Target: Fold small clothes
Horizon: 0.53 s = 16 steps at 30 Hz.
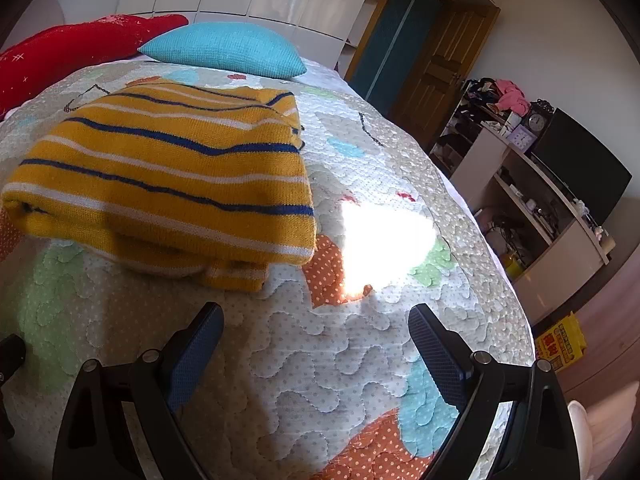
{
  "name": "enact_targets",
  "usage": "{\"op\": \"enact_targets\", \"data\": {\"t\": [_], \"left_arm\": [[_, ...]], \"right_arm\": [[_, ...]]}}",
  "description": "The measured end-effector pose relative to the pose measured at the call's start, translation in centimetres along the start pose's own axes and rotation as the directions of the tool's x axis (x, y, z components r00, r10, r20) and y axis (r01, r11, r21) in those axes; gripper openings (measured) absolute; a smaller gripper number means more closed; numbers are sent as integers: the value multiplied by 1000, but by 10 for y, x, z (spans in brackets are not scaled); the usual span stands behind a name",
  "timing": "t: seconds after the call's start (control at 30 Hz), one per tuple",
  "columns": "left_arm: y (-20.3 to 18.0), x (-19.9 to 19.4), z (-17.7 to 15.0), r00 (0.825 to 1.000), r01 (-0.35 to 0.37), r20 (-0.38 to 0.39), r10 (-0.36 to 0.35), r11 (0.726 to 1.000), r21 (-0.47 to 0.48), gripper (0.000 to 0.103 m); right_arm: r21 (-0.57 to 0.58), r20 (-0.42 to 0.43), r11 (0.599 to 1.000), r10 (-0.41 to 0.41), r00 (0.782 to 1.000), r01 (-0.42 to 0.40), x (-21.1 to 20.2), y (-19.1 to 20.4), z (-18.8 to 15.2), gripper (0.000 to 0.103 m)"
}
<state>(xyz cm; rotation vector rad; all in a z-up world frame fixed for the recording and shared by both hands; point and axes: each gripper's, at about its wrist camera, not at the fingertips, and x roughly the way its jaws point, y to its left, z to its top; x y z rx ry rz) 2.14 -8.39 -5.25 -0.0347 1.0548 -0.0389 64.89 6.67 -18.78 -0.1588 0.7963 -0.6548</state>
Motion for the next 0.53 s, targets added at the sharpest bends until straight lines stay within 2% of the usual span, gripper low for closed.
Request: {"op": "enact_targets", "data": {"t": [0.33, 0.47, 0.53], "left_arm": [[0, -3, 2, 1000, 11, 13, -11, 1000, 3, 103], [17, -17, 11, 995, 67, 71, -63, 996, -53, 103], [35, -26, 22, 993, 51, 109, -42, 995, -85, 103]], "right_arm": [[-5, -2, 1000, 6, 1000, -6, -1, 3, -2, 96], [9, 6, 1000, 22, 1000, -22, 0, -4, -1, 96], [28, 3, 999, 34, 999, -34, 2, -13, 2, 96]]}}
